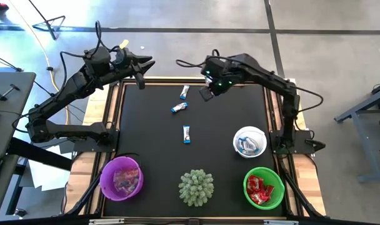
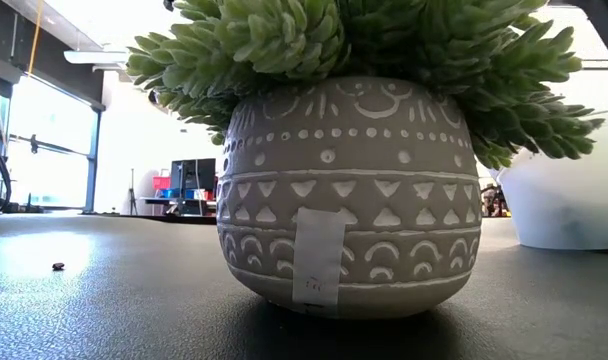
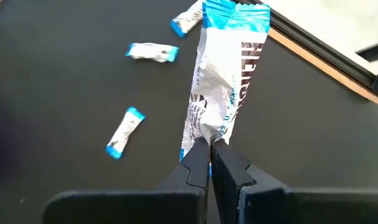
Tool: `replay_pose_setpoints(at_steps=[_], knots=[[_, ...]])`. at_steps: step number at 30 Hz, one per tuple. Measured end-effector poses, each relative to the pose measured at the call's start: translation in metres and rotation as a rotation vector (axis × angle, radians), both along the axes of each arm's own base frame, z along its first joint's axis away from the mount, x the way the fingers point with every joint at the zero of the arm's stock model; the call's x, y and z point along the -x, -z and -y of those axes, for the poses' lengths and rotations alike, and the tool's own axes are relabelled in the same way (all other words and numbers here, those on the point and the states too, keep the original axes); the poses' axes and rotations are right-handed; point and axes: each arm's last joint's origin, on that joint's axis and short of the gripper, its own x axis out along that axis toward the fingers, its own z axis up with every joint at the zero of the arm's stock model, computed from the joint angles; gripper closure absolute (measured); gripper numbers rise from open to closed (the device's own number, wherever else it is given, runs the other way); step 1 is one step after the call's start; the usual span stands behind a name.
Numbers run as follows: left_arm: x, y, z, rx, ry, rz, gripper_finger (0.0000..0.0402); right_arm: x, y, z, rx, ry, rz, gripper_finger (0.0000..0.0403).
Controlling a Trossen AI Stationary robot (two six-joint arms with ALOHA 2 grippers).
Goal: Sort candy
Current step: Put the white candy wrapper into the white bucket
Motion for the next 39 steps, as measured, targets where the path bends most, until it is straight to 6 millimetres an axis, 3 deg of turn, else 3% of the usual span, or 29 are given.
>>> replay_pose_setpoints(at_steps=[14,23,26,32,39], knots=[[-0.002,-0.01,0.002,0.207,-0.007,0.256,0.0312,0.036,-0.048,-0.071,0.147,-0.26,0.108,0.04],[-0.009,-0.01,0.012,0.301,0.043,0.302,0.0312,0.051,-0.062,-0.098,0.291,-0.36,0.116,0.04],[-0.011,-0.011,0.016,0.301,0.067,0.305,0.0312,0.057,-0.059,-0.104,0.329,-0.383,0.088,0.04],[-0.022,-0.015,0.022,0.285,0.125,0.35,0.0312,0.08,-0.033,-0.109,0.31,-0.336,-0.004,0.04],[-0.034,-0.018,0.02,0.296,0.155,0.43,0.0312,0.117,-0.018,-0.123,0.232,-0.241,0.069,0.0401]])
